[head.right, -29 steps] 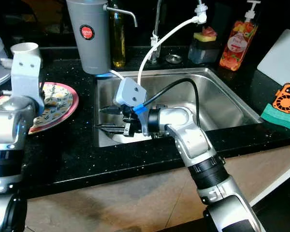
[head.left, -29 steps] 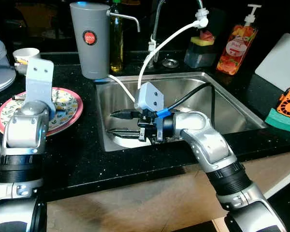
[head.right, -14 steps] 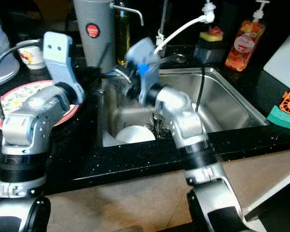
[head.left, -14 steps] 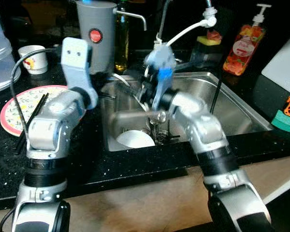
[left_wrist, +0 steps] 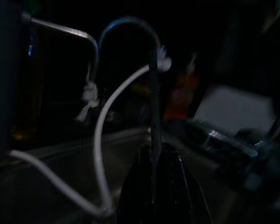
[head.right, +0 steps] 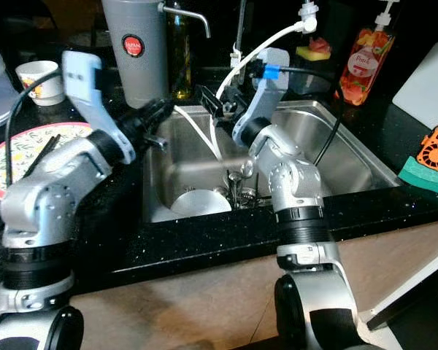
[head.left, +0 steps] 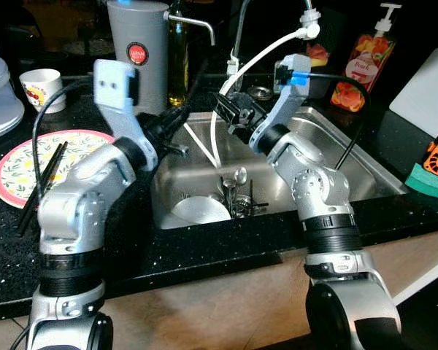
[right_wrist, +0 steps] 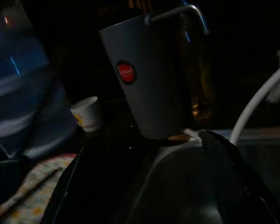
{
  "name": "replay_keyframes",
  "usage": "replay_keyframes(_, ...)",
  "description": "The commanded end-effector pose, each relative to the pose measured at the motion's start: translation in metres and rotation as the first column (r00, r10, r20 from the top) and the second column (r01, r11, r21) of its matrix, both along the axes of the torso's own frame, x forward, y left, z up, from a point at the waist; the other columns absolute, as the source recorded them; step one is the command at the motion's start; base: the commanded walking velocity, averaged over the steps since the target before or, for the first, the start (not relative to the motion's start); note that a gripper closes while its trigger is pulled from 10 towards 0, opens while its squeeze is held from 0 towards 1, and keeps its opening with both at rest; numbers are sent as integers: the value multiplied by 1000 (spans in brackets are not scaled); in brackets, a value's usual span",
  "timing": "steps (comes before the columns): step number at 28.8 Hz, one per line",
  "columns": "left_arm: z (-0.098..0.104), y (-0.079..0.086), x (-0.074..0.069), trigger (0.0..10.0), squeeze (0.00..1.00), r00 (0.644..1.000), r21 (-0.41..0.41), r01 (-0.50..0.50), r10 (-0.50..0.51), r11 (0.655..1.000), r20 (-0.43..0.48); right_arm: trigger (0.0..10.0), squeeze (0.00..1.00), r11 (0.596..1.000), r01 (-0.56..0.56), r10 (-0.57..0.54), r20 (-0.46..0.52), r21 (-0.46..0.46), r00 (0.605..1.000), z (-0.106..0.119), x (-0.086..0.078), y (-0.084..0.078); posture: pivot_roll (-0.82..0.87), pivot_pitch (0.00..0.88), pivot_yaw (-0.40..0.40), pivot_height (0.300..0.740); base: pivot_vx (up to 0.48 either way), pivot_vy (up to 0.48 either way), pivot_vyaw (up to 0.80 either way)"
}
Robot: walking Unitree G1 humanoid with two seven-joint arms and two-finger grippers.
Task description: Kitchen organization
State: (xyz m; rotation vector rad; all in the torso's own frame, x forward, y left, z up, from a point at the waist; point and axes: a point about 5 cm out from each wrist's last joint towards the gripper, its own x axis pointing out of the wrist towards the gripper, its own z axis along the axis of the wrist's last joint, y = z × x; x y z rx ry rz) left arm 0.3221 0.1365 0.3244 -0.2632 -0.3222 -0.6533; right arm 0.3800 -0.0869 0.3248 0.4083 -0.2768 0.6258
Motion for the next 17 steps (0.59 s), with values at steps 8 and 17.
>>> replay_keyframes(8,-4,1,-7,10000,0,992,-101,120,-123,988,-21,10000,0,965,-170,194,-104,202,976,11,-5,7,-26,78,-47,740,0,0,0)
replay_keyframes(17,-12,-5,-8,10000,0,984,-83,159,-165,984,-70,10000,0,888,-388,410,-43,247,911,23,-26,20,-26,75,-47,740,0,0,0)
